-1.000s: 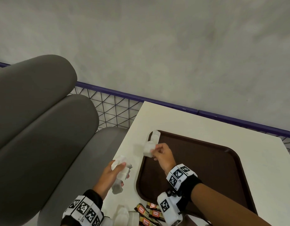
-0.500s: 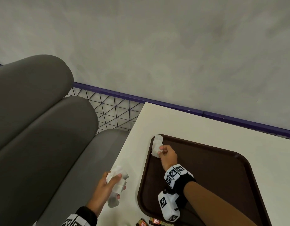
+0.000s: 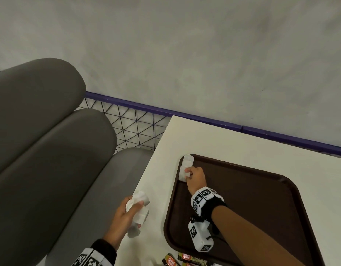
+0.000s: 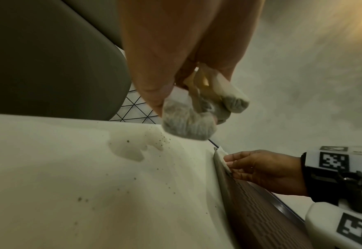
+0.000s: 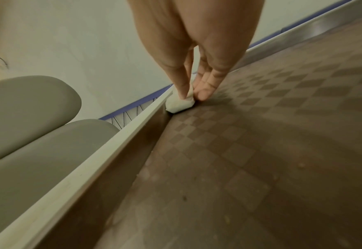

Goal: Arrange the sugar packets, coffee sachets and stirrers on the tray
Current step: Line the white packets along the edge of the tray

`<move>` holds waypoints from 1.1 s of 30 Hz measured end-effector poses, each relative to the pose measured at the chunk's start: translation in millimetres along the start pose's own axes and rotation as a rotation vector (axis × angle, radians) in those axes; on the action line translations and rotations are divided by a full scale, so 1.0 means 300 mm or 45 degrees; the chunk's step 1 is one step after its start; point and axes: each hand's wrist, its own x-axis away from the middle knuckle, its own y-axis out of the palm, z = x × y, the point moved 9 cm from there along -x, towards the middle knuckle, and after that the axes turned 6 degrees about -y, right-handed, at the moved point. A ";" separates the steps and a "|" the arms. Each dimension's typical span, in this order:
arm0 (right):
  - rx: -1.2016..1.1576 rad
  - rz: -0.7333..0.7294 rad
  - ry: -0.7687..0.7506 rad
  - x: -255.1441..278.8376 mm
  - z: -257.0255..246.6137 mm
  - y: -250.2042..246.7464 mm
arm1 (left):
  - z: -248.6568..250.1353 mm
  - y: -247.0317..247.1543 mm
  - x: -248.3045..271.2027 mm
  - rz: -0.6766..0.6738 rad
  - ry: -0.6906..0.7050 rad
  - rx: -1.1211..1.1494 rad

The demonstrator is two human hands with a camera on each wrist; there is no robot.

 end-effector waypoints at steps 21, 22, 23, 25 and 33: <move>-0.505 -0.517 -0.420 0.321 -0.349 0.057 | 0.070 0.030 0.059 0.016 0.104 -0.034; -0.494 -0.523 -0.432 0.333 -0.352 0.059 | 0.067 0.030 0.062 0.018 0.101 -0.042; -0.479 -0.521 -0.432 0.340 -0.348 0.062 | 0.065 0.031 0.066 0.020 0.099 -0.048; -0.474 -0.523 -0.420 0.349 -0.339 0.061 | 0.059 0.032 0.069 0.020 0.091 -0.048; -0.500 -0.436 -0.375 0.326 -0.284 0.015 | 0.072 0.047 0.093 -0.020 0.067 0.081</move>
